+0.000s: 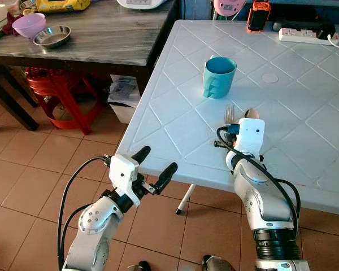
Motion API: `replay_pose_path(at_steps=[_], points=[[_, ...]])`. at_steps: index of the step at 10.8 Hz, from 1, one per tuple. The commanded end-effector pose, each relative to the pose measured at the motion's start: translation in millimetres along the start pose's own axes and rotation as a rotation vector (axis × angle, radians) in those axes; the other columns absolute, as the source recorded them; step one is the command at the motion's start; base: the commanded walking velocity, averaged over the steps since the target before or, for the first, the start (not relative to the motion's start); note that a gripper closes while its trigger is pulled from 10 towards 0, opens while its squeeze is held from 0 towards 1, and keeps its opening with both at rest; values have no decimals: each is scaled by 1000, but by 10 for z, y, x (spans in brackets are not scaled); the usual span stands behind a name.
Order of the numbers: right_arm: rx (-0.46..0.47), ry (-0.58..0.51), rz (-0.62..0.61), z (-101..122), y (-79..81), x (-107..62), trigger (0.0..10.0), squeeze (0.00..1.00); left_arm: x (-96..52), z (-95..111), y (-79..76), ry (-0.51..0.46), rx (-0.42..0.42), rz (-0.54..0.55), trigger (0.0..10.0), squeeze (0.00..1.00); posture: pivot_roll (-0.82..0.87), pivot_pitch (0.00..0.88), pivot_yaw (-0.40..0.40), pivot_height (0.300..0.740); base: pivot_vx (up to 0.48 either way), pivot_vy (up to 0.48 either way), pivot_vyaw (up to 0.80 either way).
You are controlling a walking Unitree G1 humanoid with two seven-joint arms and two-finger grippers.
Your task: Setting the table
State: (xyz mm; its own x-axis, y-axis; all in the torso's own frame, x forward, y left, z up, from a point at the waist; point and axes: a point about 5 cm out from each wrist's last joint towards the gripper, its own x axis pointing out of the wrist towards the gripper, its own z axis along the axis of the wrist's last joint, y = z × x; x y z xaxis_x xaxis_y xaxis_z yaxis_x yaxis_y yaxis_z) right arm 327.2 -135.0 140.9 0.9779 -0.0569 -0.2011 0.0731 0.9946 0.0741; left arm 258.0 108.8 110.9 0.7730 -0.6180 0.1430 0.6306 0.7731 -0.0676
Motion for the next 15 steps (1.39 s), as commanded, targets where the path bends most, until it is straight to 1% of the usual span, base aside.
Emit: replay_pose_path(at_steps=[1, 2, 3, 4, 5, 6, 7, 8, 9, 10, 11, 15], points=[[8, 186, -42, -416, -101, -12, 0, 0, -18, -13, 18, 8, 12, -1, 10000, 0, -145, 191, 100, 740, 0, 0, 0], [43, 62, 59, -202, 16, -2, 0, 0, -12, 0, 57, -1, 34, 39, 10000, 0, -147, 187, 102, 740, 0, 0, 0], [-22, -45, 88, -22, 80, -29, 0, 0, 25, 17, 182, 3, 73, 127, 10000, 0, -150, 182, 106, 740, 0, 0, 0], [-24, -129, 111, 127, 127, -59, 0, 0, 58, 47, 253, -8, 88, 170, 10000, 0, -151, 179, 108, 740, 0, 0, 0], [-34, -203, 111, 303, 141, -114, 0, 0, 116, 90, 409, 6, 94, 292, 10000, 0, -149, 179, 108, 740, 0, 0, 0], [-27, -254, 112, 392, 123, -167, 0, 0, 125, 115, 451, -1, 93, 331, 10000, 0, -149, 178, 107, 740, 0, 0, 0], [-24, -276, 104, 425, 100, -206, 2078, 0, 128, 117, 454, -6, 91, 333, 10000, 0, -148, 177, 107, 740, 0, 0, 0], [-67, -324, 104, 477, 72, -265, 10000, 0, 134, 113, 456, -8, 83, 335, 10000, 0, -148, 175, 106, 740, 0, 0, 0], [-77, -354, 91, 499, 22, -326, 10000, 0, 146, 113, 457, -9, 80, 340, 10000, 0, -152, 174, 106, 740, 0, 0, 0], [-55, -327, 74, 443, -32, -338, 10000, 0, 167, 121, 443, -18, 78, 330, 10000, 0, -154, 169, 110, 740, 0, 251, 0], [-50, -315, 61, 424, -53, -341, 10000, 0, 182, 116, 436, -15, 70, 321, 10000, 0, -158, 166, 112, 740, 0, 300, -481], [-55, -320, 56, 422, -40, -347, 10000, 0, 197, 102, 427, -14, 78, 303, 10000, 0, -162, 162, 113, 740, 0, 398, -628]])
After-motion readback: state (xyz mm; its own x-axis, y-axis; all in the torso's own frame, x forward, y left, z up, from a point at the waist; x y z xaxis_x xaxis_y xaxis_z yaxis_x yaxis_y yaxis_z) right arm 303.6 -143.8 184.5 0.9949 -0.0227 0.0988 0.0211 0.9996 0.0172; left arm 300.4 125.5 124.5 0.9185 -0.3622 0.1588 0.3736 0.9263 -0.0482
